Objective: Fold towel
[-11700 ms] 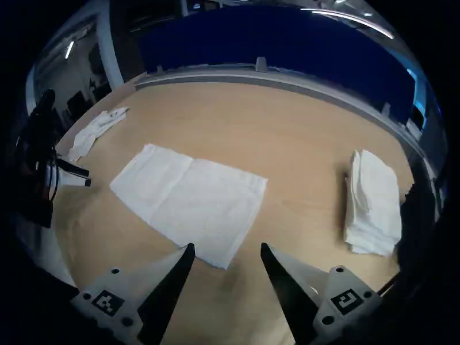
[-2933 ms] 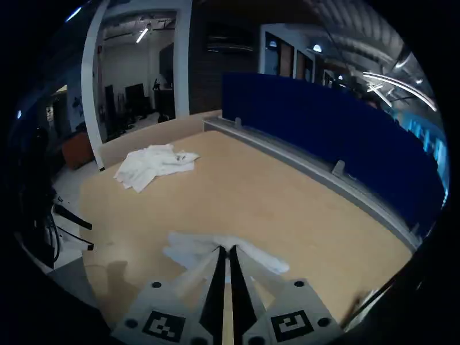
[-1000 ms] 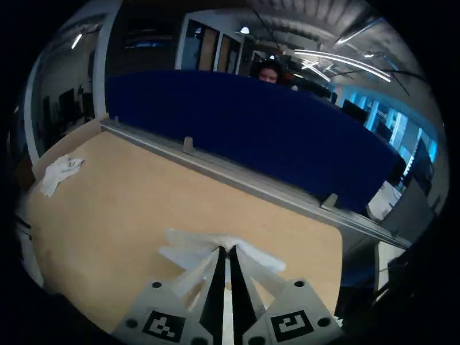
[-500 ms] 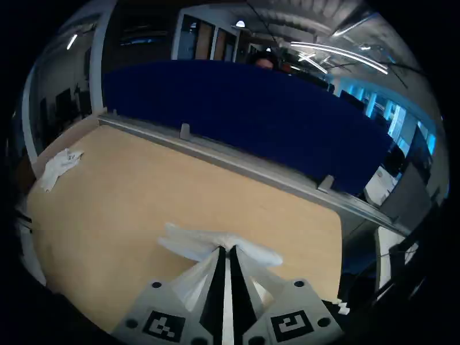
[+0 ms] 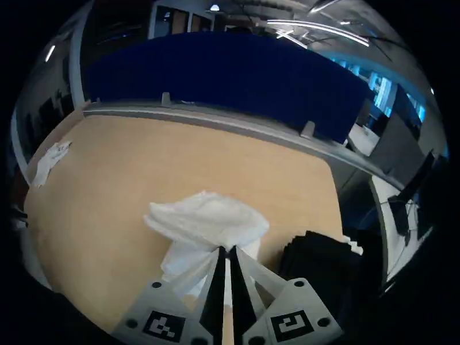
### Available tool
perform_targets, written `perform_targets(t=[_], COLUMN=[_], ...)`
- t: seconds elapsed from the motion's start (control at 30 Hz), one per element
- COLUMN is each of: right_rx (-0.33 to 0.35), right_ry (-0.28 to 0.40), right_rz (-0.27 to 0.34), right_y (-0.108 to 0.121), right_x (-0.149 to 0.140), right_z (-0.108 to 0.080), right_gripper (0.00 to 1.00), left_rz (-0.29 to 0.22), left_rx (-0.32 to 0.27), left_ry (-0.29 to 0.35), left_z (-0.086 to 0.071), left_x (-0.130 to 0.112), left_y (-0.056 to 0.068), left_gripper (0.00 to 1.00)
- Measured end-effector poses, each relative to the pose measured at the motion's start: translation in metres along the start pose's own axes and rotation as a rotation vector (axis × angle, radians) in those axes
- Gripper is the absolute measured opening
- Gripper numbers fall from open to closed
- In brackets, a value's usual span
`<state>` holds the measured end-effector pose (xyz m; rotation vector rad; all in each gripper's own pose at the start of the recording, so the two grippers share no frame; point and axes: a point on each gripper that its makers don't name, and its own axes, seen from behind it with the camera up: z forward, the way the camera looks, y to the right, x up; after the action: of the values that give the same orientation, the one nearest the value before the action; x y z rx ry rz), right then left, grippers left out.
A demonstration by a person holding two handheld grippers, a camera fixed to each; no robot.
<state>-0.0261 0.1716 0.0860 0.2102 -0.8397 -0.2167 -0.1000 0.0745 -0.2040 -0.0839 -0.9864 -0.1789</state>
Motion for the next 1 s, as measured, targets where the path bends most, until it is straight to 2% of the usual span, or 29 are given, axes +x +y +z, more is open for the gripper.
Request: perform_targets(t=[0.37,0.77,1.0], right_rx=[-0.090,-0.136,-0.159], right_ry=[-0.103,-0.177,-0.182], right_rz=[0.086,0.206,0.228], right_y=[0.019,0.025,0.027], right_x=[-0.064,-0.099,-0.103], right_z=[0.017,0.043,0.047], right_gripper=[0.05,0.05,0.08], left_rz=[0.006,0.006,0.014], left_rx=[0.009,0.016,0.015], left_ry=[-0.013,-0.017,-0.017], left_z=[-0.001,-0.001,-0.002], left_x=[-0.008,-0.010,-0.009], left_y=[0.000,0.000,0.002], left_gripper=[0.95,0.95,0.95])
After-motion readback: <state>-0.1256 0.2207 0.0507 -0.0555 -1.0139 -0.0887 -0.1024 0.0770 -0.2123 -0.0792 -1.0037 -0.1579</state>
